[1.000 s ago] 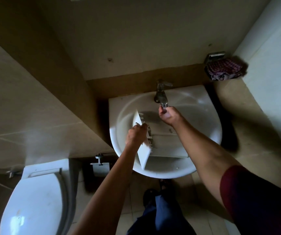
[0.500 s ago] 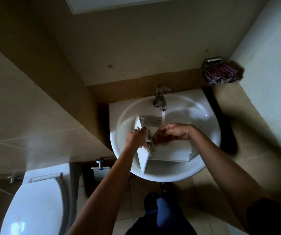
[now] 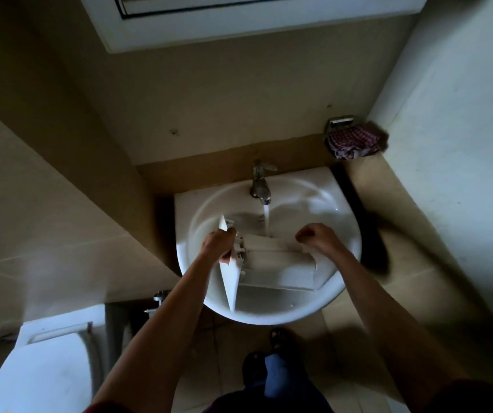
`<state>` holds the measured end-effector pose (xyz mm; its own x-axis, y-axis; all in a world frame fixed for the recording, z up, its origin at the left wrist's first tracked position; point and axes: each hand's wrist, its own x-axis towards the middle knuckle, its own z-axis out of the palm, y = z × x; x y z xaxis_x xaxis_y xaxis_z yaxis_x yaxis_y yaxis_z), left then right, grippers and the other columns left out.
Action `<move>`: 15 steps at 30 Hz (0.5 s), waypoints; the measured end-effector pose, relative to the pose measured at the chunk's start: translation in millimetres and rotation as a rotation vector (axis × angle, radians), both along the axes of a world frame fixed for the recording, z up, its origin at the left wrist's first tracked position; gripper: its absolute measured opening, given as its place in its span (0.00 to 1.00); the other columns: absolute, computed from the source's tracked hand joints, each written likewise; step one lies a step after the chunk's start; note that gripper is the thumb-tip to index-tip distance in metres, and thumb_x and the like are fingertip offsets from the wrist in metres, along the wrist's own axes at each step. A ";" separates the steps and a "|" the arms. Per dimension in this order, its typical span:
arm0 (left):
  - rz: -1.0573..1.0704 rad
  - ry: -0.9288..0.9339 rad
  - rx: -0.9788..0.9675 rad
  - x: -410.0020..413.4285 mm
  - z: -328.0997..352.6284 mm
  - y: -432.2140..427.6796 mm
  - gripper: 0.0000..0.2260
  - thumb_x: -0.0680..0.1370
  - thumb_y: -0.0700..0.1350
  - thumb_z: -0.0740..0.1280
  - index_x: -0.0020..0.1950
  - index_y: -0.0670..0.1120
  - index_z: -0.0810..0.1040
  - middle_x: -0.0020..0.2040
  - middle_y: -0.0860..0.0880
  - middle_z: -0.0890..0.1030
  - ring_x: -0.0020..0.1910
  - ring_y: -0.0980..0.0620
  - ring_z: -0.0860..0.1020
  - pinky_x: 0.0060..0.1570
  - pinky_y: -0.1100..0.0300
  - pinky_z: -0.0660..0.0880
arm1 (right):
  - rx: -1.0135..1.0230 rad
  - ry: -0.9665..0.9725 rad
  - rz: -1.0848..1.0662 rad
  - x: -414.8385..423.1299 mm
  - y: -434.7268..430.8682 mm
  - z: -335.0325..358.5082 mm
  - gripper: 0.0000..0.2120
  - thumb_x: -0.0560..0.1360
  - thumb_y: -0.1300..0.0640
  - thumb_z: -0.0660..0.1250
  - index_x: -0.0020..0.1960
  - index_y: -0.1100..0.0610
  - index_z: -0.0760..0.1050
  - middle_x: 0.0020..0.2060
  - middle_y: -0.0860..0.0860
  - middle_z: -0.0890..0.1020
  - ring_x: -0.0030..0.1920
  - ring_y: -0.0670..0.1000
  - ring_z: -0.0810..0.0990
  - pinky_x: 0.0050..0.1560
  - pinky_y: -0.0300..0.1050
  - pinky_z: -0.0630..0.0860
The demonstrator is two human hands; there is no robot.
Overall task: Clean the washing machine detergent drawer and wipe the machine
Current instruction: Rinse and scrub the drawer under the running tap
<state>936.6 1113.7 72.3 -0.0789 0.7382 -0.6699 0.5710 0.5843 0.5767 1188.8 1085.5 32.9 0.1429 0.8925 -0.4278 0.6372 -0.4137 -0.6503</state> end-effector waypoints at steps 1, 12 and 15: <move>0.030 -0.038 -0.020 -2.0 -6.3 5.9 0.18 0.75 0.54 0.60 0.45 0.41 0.79 0.40 0.41 0.80 0.41 0.43 0.81 0.46 0.56 0.79 | -0.118 -0.025 -0.010 2.4 -1.6 5.1 0.12 0.74 0.51 0.69 0.49 0.60 0.79 0.45 0.55 0.82 0.49 0.55 0.80 0.47 0.44 0.77; 0.195 -0.312 -0.166 -6.3 19.4 22.4 0.13 0.80 0.48 0.64 0.41 0.40 0.74 0.51 0.36 0.79 0.44 0.42 0.79 0.60 0.47 0.75 | -0.280 0.290 -0.128 5.1 1.0 23.4 0.09 0.73 0.60 0.71 0.50 0.65 0.79 0.44 0.57 0.80 0.47 0.56 0.80 0.44 0.48 0.77; 0.177 -0.345 -0.080 -0.7 39.4 22.3 0.15 0.78 0.52 0.67 0.39 0.43 0.74 0.38 0.43 0.77 0.34 0.49 0.75 0.42 0.57 0.76 | -0.275 0.302 -0.196 2.7 9.7 24.0 0.06 0.72 0.60 0.72 0.41 0.62 0.77 0.36 0.56 0.79 0.41 0.54 0.79 0.41 0.46 0.76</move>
<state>936.0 1136.1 111.7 0.0396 0.6780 -0.7340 0.2385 0.7069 0.6659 1191.5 1095.2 56.9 0.1302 0.7086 -0.6935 0.3282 -0.6909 -0.6442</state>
